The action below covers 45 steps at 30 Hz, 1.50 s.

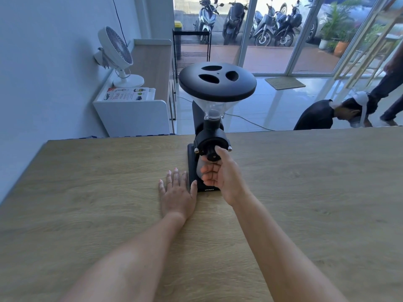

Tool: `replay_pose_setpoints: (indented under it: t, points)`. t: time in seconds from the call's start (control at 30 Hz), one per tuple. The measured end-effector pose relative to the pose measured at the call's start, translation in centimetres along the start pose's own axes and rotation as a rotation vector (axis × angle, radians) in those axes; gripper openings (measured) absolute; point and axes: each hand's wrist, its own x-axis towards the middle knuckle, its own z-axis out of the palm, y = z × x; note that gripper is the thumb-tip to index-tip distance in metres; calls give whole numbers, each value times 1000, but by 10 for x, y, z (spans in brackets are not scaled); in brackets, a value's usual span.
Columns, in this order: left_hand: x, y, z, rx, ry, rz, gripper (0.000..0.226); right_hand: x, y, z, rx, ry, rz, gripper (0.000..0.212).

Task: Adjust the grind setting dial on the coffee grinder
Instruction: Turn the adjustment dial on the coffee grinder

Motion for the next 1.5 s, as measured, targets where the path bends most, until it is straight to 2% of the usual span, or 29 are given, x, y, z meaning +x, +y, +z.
replay_pose_setpoints:
  t: [0.33,0.5,1.17,1.5]
  points:
    - [0,-1,1,-6,-6,6,70,3,-4,-5,90,-33,53,39]
    - [0,0,0,-7,-7,6,70,5,-5,-8,61,13,40,40]
    - [0,0,1,-8,-10,12,70,7,-7,-9,17,39,12,32]
    - [-1,0,-1,-11,-18,10,69,6,-7,-9,15,40,8,35]
